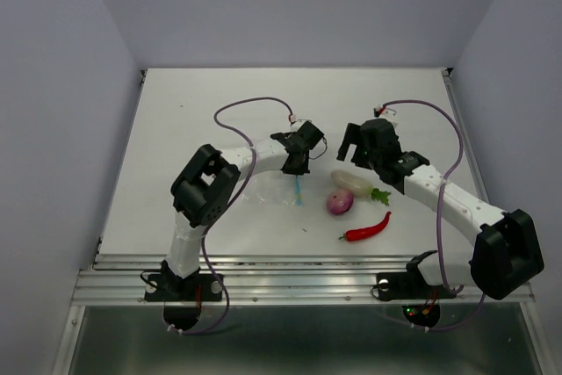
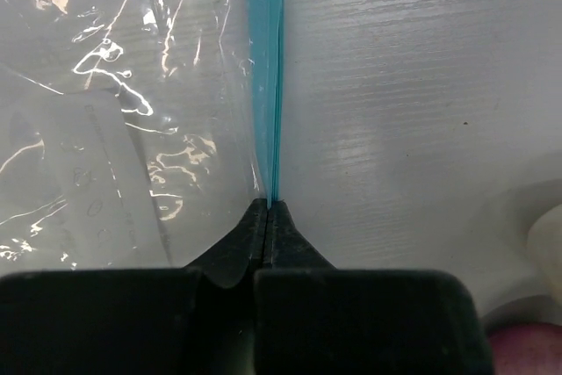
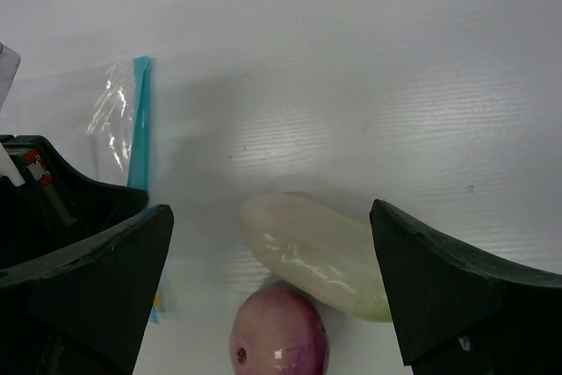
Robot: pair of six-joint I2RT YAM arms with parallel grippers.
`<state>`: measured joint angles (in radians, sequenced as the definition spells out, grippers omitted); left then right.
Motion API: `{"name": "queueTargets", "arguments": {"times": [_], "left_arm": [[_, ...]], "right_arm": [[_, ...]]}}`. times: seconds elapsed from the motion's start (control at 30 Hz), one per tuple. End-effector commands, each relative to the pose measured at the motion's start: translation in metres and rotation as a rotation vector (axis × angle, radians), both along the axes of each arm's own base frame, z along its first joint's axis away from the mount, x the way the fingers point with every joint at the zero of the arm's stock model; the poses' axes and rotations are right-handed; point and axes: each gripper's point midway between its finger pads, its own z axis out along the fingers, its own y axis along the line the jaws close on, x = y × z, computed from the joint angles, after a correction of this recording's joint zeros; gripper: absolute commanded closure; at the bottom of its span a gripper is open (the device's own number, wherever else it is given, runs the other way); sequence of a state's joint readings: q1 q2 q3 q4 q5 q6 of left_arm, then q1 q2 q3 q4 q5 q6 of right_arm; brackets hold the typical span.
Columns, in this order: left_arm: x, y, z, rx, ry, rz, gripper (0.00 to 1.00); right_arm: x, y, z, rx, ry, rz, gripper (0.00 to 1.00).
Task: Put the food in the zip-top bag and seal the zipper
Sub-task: Grab a zip-top bag with the left arm, then open the zip-top bag
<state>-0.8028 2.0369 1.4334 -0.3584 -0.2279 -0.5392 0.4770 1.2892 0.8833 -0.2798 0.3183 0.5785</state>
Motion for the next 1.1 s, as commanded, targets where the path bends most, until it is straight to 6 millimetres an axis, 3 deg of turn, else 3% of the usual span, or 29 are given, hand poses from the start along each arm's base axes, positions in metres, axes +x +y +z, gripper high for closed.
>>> {"name": "queueTargets", "arguments": {"times": [0.0, 0.17, 0.37, 0.47, 0.6, 1.07], "left_arm": [[0.002, -0.001, 0.040, -0.077, -0.071, -0.013, 1.00], [-0.001, -0.009, 0.098, -0.217, -0.169, -0.058, 1.00], [-0.018, -0.017, 0.130, -0.345, -0.199, -0.133, 1.00], [-0.020, -0.016, 0.134, -0.353, -0.204, -0.135, 1.00], [-0.024, -0.017, 0.136, -0.372, -0.197, -0.145, 1.00], [-0.030, -0.022, 0.150, -0.437, -0.216, -0.168, 1.00]], "right_arm": [[0.002, 0.004, 0.008, -0.004, -0.024, 0.049, 0.00], [0.000, 0.023, 0.016, 0.056, -0.024, 0.145, 0.00], [-0.010, 0.070, 0.034, 0.212, -0.071, 0.386, 0.00], [-0.012, 0.092, 0.050, 0.298, -0.111, 0.486, 0.00], [-0.004, 0.099, 0.062, 0.314, -0.137, 0.506, 0.00], [0.015, 0.104, 0.025, 0.262, -0.014, 0.453, 0.04]]}}
